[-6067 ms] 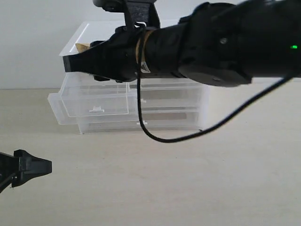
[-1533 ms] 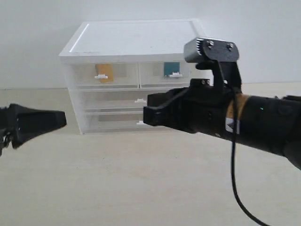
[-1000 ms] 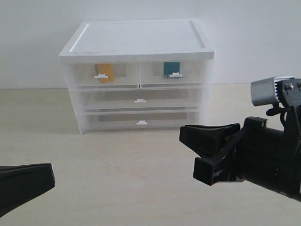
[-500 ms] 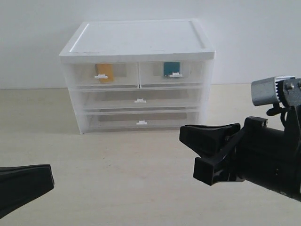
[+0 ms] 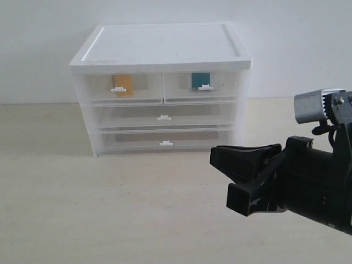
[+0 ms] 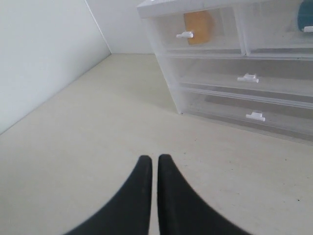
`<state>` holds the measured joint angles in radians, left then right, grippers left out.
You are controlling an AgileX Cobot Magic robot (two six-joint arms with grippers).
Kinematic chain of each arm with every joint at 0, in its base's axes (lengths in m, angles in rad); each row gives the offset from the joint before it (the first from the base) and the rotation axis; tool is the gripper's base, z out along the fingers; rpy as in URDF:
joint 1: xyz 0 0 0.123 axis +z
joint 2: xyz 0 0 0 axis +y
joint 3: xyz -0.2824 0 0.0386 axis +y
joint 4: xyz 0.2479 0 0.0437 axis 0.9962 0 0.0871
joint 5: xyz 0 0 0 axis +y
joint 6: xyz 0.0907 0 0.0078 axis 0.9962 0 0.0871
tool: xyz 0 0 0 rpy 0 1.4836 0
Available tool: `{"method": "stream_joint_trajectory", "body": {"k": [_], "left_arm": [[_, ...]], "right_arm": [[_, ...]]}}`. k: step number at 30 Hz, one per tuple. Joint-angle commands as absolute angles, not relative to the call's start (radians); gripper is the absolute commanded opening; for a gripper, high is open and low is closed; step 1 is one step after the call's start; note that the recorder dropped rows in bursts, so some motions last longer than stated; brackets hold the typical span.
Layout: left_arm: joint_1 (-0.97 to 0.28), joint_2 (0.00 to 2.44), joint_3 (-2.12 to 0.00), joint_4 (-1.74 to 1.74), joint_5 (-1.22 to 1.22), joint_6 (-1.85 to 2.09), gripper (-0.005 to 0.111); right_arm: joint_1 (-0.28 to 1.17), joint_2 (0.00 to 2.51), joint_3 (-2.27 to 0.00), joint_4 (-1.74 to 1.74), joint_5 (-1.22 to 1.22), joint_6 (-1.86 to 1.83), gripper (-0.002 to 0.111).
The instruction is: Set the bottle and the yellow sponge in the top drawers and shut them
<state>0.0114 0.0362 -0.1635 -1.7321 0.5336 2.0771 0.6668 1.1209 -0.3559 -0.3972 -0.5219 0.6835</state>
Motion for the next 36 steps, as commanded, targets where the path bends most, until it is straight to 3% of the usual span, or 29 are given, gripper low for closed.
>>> {"method": "stream_joint_trajectory", "body": {"k": [1, 6, 15, 21, 25, 31, 36], "left_arm": [[0.003, 0.029, -0.131, -1.744, 0.399, 2.089, 0.004], [0.003, 0.1, -0.131, -1.744, 0.26, 2.108, 0.004], [0.003, 0.042, -0.131, -1.744, 0.235, 2.101, 0.004], [0.003, 0.0, -0.131, -1.503, 0.236, 1.861, 0.004], [0.003, 0.0, -0.131, -1.097, 0.236, 1.357, 0.004], [0.014, 0.0, -0.126, -0.274, 0.236, 0.196, 0.004], [0.047, 0.0, -0.049, -0.12, 0.209, 0.013, 0.004]], "right_arm": [[0.667, 1.108, -0.351, -0.401, -0.526, 0.68, 0.0], [0.667, 1.106, -0.351, -0.401, -0.526, 0.68, 0.0], [0.667, 1.106, -0.351, -0.401, -0.526, 0.68, 0.0], [0.667, 1.106, -0.351, -0.401, -0.526, 0.68, 0.0], [0.667, 1.106, -0.351, -0.401, -0.526, 0.68, 0.0], [0.667, 1.106, -0.351, -0.401, -0.526, 0.68, 0.0], [0.667, 1.106, -0.351, -0.401, -0.526, 0.68, 0.0]]}}
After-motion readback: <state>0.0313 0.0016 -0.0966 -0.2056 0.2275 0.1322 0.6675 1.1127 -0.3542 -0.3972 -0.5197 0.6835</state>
